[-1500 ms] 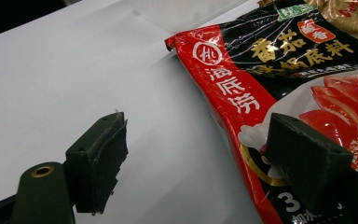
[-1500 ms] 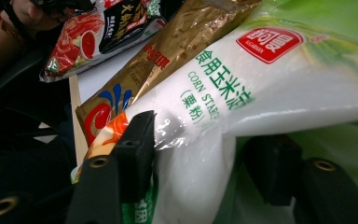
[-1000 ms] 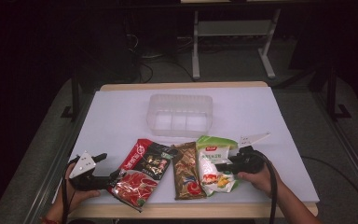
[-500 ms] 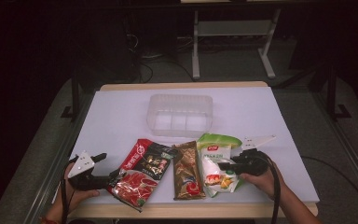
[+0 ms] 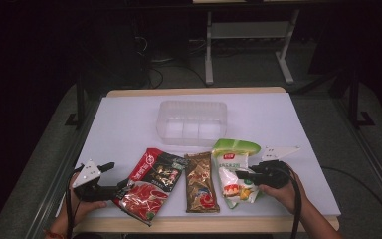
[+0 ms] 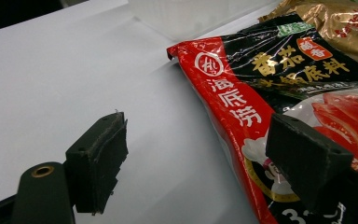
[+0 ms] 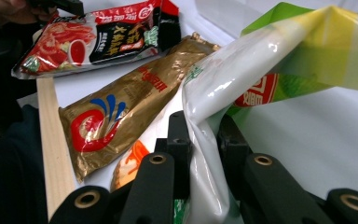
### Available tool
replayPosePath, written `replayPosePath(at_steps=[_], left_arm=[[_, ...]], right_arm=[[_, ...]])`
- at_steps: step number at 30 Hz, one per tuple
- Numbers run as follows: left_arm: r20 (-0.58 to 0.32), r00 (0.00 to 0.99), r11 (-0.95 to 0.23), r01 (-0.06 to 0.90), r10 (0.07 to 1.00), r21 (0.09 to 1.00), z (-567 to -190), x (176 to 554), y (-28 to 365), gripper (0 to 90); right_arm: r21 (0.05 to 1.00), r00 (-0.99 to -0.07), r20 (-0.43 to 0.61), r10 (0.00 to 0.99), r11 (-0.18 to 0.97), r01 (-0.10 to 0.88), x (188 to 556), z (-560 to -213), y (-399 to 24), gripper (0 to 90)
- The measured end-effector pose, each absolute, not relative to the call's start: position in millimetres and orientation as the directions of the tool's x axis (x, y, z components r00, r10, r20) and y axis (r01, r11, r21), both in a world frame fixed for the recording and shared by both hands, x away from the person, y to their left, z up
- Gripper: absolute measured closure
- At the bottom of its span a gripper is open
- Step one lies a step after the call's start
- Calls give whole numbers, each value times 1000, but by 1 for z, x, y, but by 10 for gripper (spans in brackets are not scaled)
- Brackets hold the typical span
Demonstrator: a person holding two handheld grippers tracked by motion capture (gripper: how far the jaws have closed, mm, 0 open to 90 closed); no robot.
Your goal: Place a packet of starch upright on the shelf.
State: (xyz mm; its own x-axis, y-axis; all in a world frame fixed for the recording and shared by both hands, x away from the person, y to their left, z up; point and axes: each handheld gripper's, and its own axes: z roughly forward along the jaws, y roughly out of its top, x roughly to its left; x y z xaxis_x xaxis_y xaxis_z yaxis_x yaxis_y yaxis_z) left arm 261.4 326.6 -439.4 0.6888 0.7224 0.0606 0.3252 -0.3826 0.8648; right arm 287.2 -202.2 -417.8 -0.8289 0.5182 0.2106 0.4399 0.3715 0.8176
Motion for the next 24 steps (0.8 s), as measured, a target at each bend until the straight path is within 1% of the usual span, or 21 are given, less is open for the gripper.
replayPosePath(at_steps=[13,15,24], left_arm=[[41,696,-374,334,717,865,-440,262,327,203],[38,697,-372,336,716,865,-440,262,327,203],[31,700,-369,339,714,865,-440,262,327,203]], right_arm=[[845,-816,166,554,346,407,285,-410,-203,787],[856,-810,141,569,341,389,284,-408,-203,787],[878,-788,96,608,321,355,283,-402,-202,787]])
